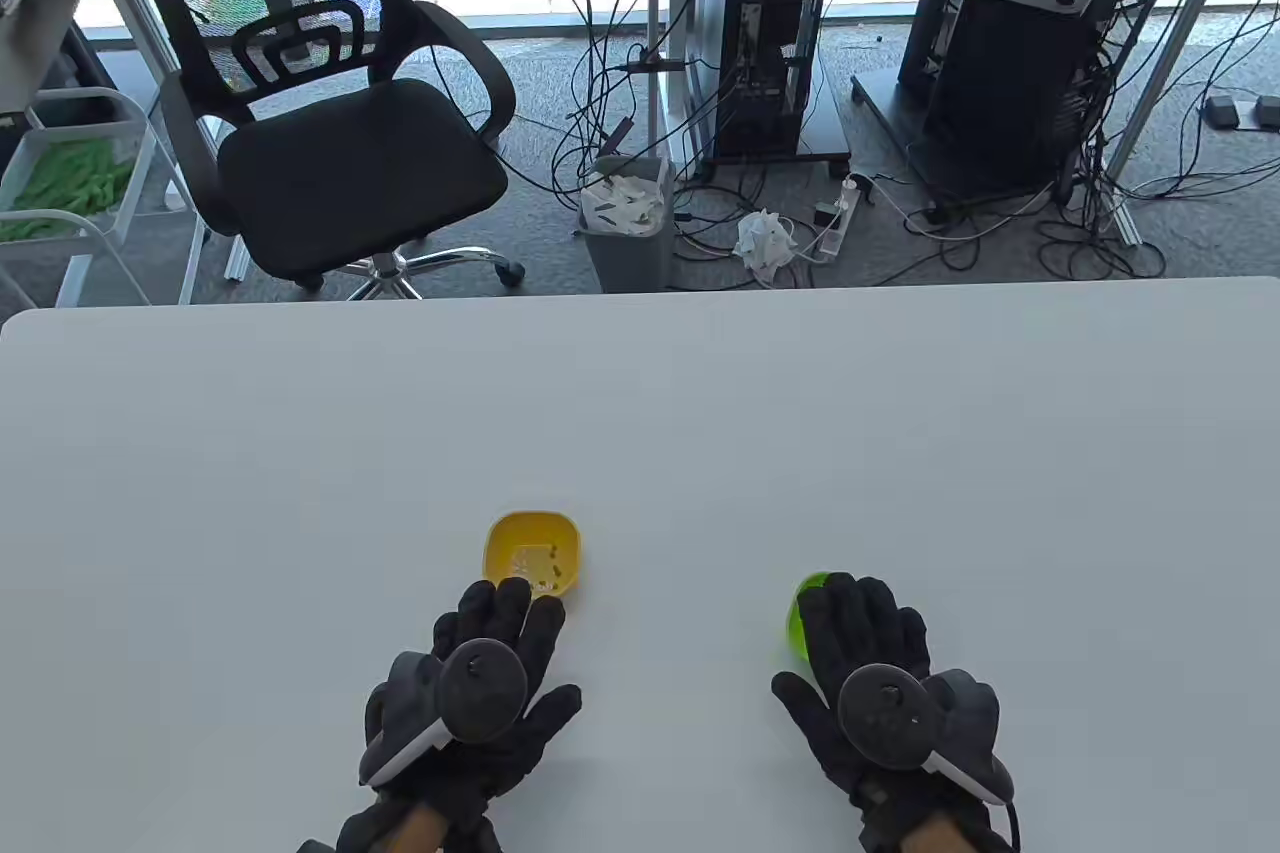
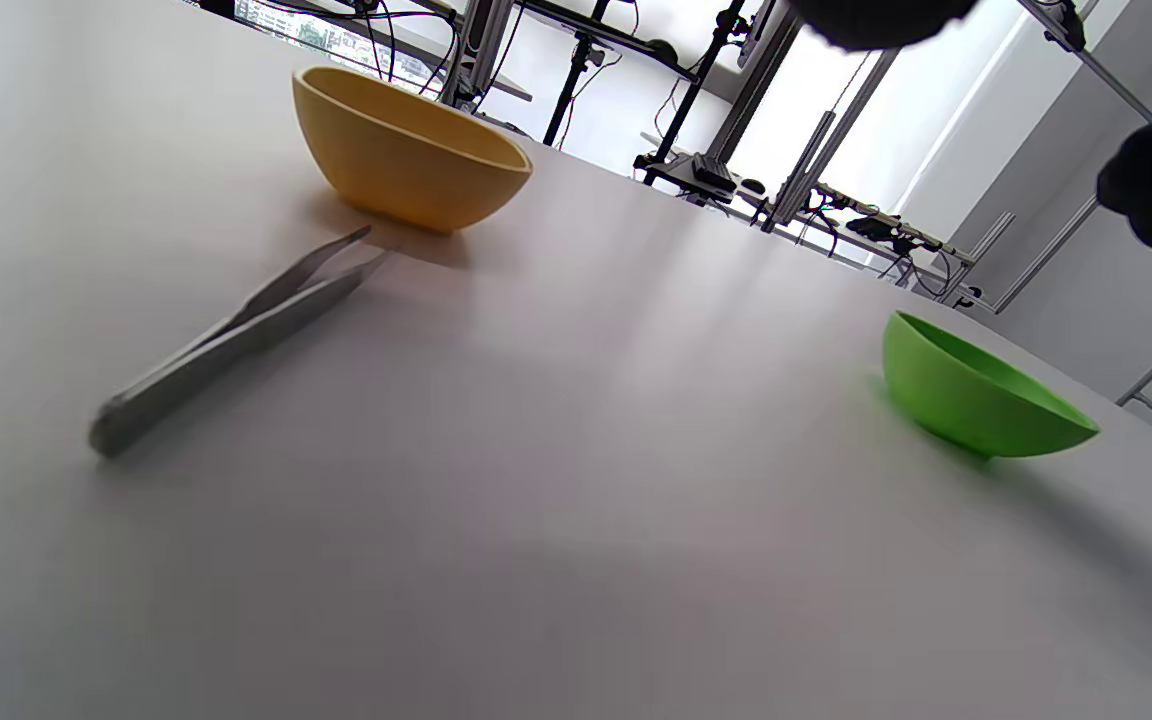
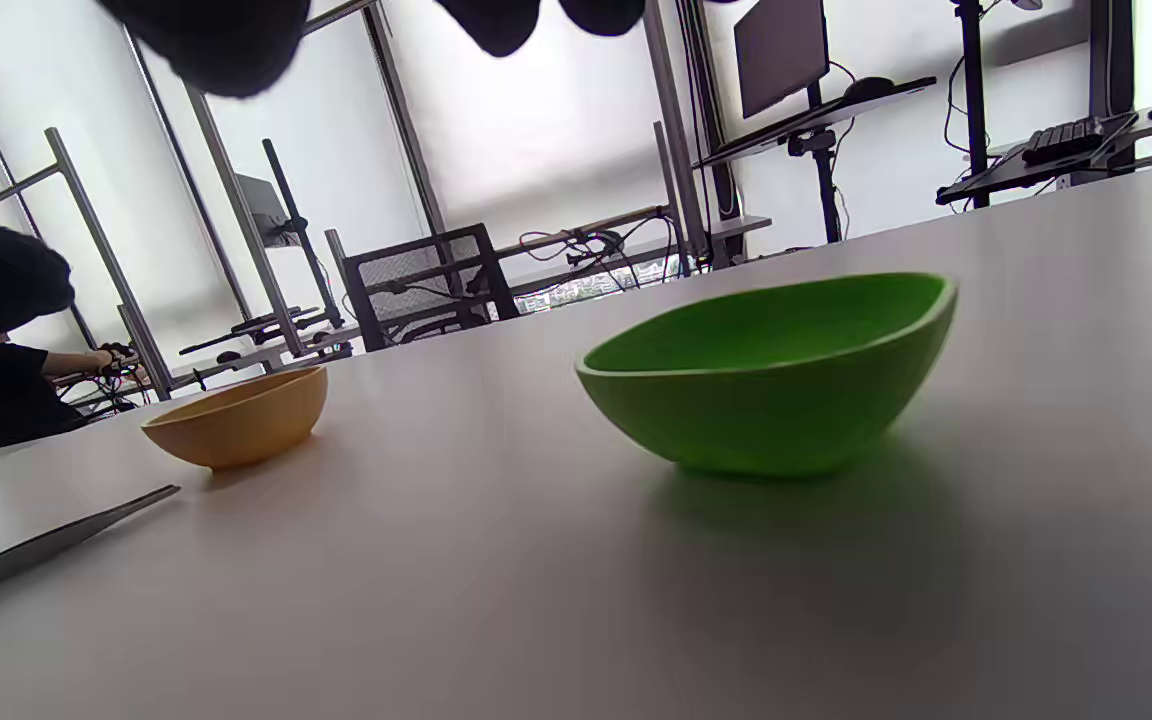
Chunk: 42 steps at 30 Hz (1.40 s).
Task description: Pick mung beans with tweezers into small dish
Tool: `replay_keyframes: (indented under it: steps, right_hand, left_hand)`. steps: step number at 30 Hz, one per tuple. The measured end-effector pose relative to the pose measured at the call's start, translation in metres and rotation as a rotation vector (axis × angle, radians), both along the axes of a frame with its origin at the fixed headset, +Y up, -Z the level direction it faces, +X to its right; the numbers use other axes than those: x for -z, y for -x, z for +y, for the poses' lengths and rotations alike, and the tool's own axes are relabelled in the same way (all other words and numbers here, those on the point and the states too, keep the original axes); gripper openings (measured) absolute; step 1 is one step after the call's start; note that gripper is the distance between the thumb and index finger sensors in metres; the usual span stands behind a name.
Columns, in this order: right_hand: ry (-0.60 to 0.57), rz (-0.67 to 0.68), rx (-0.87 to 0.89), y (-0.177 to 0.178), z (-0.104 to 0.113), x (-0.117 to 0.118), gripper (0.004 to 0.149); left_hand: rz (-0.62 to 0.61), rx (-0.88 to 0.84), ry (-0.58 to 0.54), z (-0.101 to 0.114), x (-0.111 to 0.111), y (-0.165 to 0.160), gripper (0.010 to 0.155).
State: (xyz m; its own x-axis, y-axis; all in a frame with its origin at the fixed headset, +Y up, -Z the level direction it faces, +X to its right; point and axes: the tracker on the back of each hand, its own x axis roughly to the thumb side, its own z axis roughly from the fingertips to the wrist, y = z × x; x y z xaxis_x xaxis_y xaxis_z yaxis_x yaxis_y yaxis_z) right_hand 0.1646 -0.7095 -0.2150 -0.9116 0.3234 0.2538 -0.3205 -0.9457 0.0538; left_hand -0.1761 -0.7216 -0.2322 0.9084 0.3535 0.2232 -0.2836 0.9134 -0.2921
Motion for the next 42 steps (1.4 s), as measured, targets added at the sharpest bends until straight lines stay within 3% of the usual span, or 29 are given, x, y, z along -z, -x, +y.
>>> replay_keyframes:
  steps: [16,22,26,30,35,42]
  right_hand:
    - [0.024,-0.006,0.012,-0.001,-0.002,0.000,0.075]
    - [0.036,-0.012,0.023,-0.002,-0.002,-0.001,0.075]
    - [0.037,-0.015,0.054,-0.003,0.000,-0.001,0.075]
    - [0.046,-0.021,0.080,-0.005,0.001,-0.002,0.075]
    - [0.056,-0.028,0.080,-0.005,0.001,-0.002,0.075]
    - [0.081,-0.027,0.079,-0.005,-0.001,-0.001,0.075]
  left_hand:
    - [0.003,0.008,0.007,0.001,-0.001,0.000,0.081]
    - [0.067,0.033,0.002,0.001,-0.001,0.005,0.081]
    - [0.246,0.156,0.000,-0.001,0.003,0.015,0.079]
    - [0.354,0.278,0.083,-0.013,0.014,0.018,0.076]
    - [0.360,0.404,0.112,-0.033,0.033,0.006,0.069]
    - [0.318,0.536,0.106,-0.044,0.036,-0.011,0.060]
